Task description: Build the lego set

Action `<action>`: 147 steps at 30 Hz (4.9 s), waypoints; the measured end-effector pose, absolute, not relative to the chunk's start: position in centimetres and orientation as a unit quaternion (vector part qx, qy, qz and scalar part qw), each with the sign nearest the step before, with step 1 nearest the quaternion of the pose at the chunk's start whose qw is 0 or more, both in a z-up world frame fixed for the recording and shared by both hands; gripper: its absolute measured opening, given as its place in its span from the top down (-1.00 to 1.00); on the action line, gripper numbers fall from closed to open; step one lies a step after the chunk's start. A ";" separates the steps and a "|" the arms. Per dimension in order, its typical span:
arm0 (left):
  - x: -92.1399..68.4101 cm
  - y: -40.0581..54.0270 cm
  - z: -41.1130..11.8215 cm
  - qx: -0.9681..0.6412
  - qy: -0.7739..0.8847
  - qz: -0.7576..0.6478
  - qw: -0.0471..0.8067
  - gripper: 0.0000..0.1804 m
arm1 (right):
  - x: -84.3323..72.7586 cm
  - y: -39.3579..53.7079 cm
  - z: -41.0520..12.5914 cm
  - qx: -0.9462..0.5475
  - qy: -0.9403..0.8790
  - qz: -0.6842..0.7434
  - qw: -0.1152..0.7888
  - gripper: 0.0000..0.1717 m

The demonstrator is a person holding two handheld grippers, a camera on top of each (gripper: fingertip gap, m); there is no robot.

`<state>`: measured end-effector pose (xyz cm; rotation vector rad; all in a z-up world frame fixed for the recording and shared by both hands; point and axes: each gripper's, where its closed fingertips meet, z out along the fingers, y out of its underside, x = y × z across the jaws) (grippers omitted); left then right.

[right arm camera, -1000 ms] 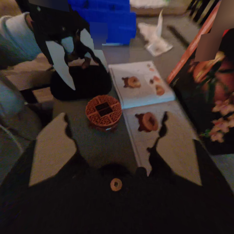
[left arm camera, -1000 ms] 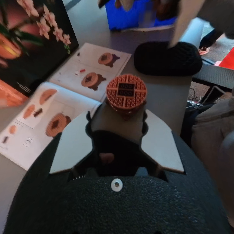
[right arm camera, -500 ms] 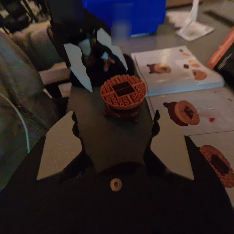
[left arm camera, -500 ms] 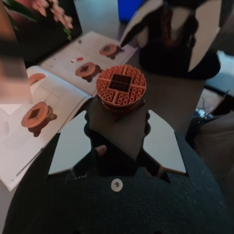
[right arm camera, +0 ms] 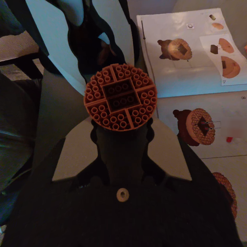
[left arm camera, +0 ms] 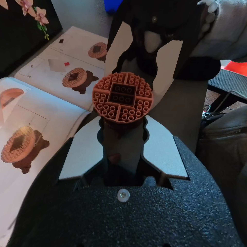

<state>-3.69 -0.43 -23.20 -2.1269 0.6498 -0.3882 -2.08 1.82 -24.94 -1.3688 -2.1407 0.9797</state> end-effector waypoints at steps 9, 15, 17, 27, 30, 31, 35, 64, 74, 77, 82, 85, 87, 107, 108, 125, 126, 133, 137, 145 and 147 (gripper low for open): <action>-7.5 0.6 -21.0 -0.838 0.304 -0.120 0.436 0.35 | -6.4 2.9 -22.2 -0.513 -0.756 0.327 0.242 0.17; -17.3 1.9 -18.0 -0.856 0.262 -0.093 0.436 0.34 | -16.6 4.1 -19.3 -0.479 -0.775 0.341 0.230 0.17; -20.3 1.7 -18.2 -0.867 0.237 -0.091 0.429 0.34 | -19.4 3.9 -19.8 -0.475 -0.782 0.344 0.210 0.17; -25.2 -0.4 -23.9 -0.912 0.186 -0.042 0.364 0.36 | -23.6 2.5 -24.9 -0.461 -0.801 0.324 0.201 0.13; -26.0 -0.3 -24.0 -0.919 0.132 -0.021 0.370 0.13 | -23.4 2.7 -23.5 -0.475 -0.774 0.360 0.215 -0.13; -26.4 -0.6 -23.9 -0.923 0.113 -0.004 0.367 -0.03 | -23.1 3.3 -22.7 -0.482 -0.764 0.360 0.234 -0.22; -27.1 -2.8 -21.7 -0.914 0.015 0.089 0.396 -0.37 | -19.2 5.6 -19.6 -0.519 -0.716 0.340 0.319 -0.34; -16.4 -5.5 -19.7 -0.837 -0.164 0.178 0.490 -0.37 | -7.9 1.9 -19.2 -0.628 -0.587 0.334 0.386 -0.14; -16.0 -5.3 -19.7 -0.836 -0.160 0.171 0.496 -0.37 | -7.6 2.3 -19.4 -0.633 -0.580 0.336 0.387 -0.14; -15.5 -5.1 -19.5 -0.834 -0.155 0.151 0.507 -0.31 | -7.2 2.9 -19.1 -0.630 -0.576 0.337 0.397 -0.20; -14.5 -4.9 -19.6 -0.839 -0.141 0.115 0.513 -0.31 | -6.3 3.1 -18.7 -0.611 -0.576 0.364 0.403 -0.57; -14.5 -4.9 -20.2 -0.845 -0.132 0.118 0.505 -0.31 | -5.8 2.8 -18.6 -0.608 -0.568 0.397 0.389 -0.69; -14.6 -5.0 -20.6 -0.849 -0.132 0.111 0.499 -0.32 | -5.6 2.6 -18.1 -0.596 -0.556 0.425 0.395 -0.69; -8.3 0.2 -25.7 -0.894 0.205 0.065 0.393 0.32 | -0.5 8.0 -19.6 -0.619 -0.556 0.384 0.401 -0.33; -8.5 0.3 -25.8 -0.898 0.205 0.052 0.387 0.30 | -0.3 8.2 -20.0 -0.622 -0.560 0.383 0.391 -0.31; -11.1 1.1 -24.3 -0.894 0.188 0.006 0.407 0.27 | 0.3 7.5 -19.2 -0.618 -0.556 0.476 0.286 -0.09; -12.2 0.9 -22.9 -0.887 0.166 0.014 0.432 0.22 | -0.2 7.7 -19.3 -0.618 -0.575 0.453 0.287 -0.21; -22.9 -2.0 -20.4 -0.891 -0.007 0.026 0.453 -0.30 | -9.1 8.1 -18.9 -0.566 -0.646 0.416 0.300 -0.16; -23.3 -0.5 -23.0 -0.896 -0.009 -0.020 0.443 -0.27 | -16.3 6.4 -21.2 -0.527 -0.713 0.385 0.256 -0.23; -24.4 0.8 -25.7 -0.900 0.018 -0.038 0.434 0.04 | -23.0 2.9 -25.6 -0.447 -0.797 0.356 0.198 -0.17; -24.1 0.8 -25.7 -0.900 0.031 -0.058 0.432 0.15 | -23.2 2.2 -25.9 -0.428 -0.809 0.358 0.185 -0.07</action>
